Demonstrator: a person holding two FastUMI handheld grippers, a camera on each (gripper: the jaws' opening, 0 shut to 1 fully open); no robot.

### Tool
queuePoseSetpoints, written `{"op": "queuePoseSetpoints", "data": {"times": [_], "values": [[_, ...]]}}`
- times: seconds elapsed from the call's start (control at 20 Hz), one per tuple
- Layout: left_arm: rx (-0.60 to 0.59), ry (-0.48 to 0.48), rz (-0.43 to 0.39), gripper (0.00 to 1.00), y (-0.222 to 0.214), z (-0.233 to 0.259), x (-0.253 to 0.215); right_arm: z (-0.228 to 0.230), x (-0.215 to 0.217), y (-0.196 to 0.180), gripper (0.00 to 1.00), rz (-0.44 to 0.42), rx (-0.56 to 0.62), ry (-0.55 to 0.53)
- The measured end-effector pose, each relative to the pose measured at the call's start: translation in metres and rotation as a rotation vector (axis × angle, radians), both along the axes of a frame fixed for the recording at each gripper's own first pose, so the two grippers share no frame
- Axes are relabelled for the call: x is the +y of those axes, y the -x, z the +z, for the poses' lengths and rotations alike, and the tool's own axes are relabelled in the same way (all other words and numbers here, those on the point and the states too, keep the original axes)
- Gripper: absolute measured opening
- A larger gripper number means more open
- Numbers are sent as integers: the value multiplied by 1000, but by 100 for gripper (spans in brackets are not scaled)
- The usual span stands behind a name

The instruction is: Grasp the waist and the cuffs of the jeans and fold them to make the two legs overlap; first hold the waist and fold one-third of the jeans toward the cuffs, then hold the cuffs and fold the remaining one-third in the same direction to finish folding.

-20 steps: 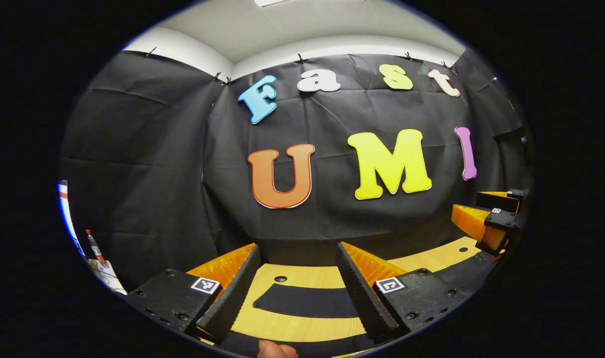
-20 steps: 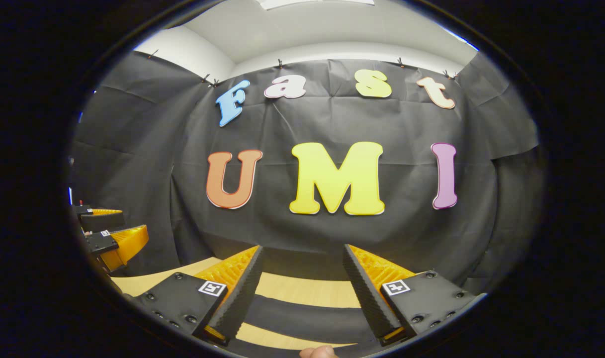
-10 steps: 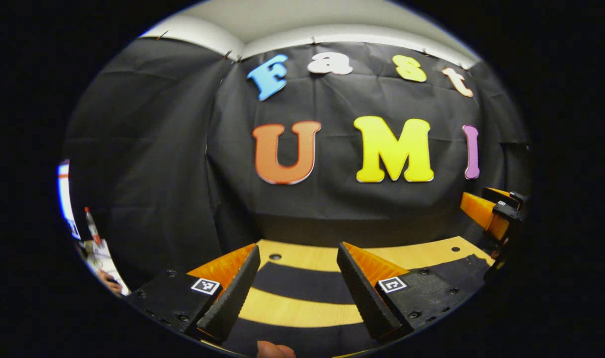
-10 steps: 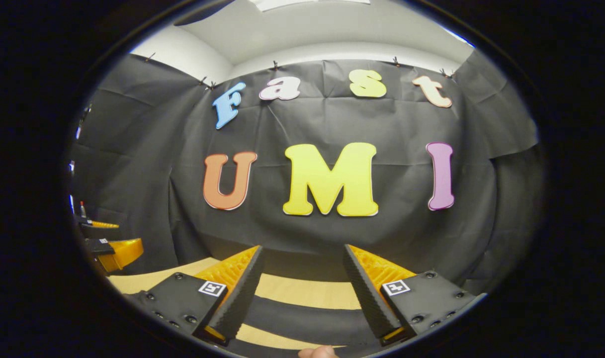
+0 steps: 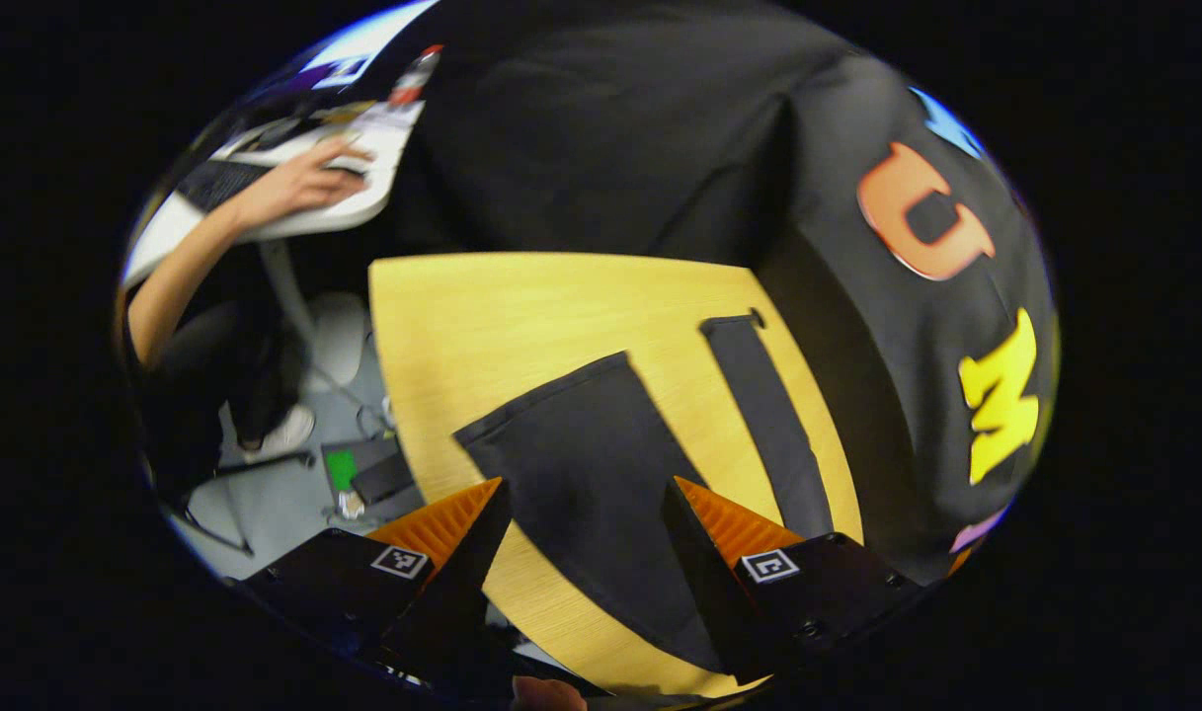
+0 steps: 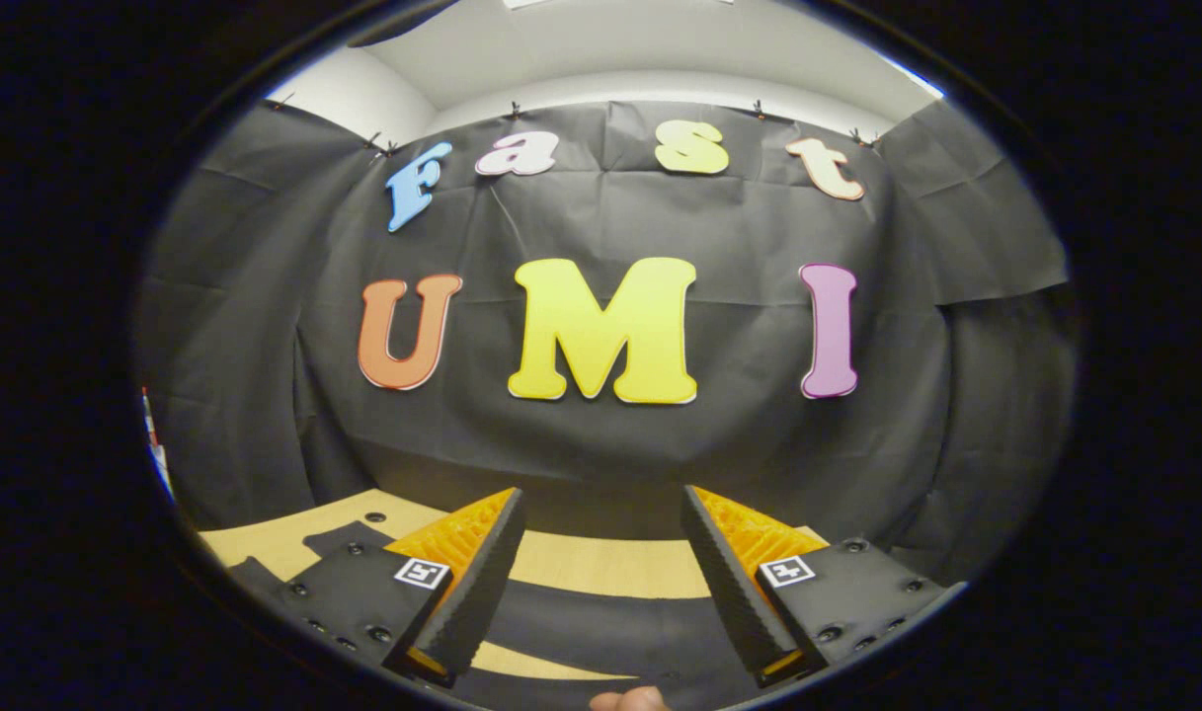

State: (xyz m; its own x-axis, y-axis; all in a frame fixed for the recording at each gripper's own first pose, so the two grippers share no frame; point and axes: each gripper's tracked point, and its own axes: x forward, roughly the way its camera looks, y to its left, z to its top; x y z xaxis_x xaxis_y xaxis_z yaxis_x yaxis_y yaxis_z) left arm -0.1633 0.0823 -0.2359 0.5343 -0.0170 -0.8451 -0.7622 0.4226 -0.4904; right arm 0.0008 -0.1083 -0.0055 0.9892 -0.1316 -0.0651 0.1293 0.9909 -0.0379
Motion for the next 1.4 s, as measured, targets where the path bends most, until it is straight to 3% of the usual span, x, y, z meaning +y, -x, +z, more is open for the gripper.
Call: {"op": "queuePoseSetpoints", "data": {"times": [0.15,0.45,0.95,1.25,1.3,1.35,1.4], "values": [[44,94,72,99,2,-16,2,-2,-9,1,95,-26,7,4],[84,188,157,100,0,-38,7,-2,-28,2,95,-76,12,20],[53,208,167,100,-28,-48,12,0,-33,-1,95,-98,14,56],[-10,282,191,98,-41,-50,12,-4,-35,1,95,-111,31,60],[-19,274,168,80,-40,-50,12,-4,-36,1,98,-114,32,61],[2,263,152,85,-36,-56,12,-4,-36,1,95,-117,34,60],[27,242,148,74,-30,-60,13,-5,-36,1,95,-120,36,58]]}}
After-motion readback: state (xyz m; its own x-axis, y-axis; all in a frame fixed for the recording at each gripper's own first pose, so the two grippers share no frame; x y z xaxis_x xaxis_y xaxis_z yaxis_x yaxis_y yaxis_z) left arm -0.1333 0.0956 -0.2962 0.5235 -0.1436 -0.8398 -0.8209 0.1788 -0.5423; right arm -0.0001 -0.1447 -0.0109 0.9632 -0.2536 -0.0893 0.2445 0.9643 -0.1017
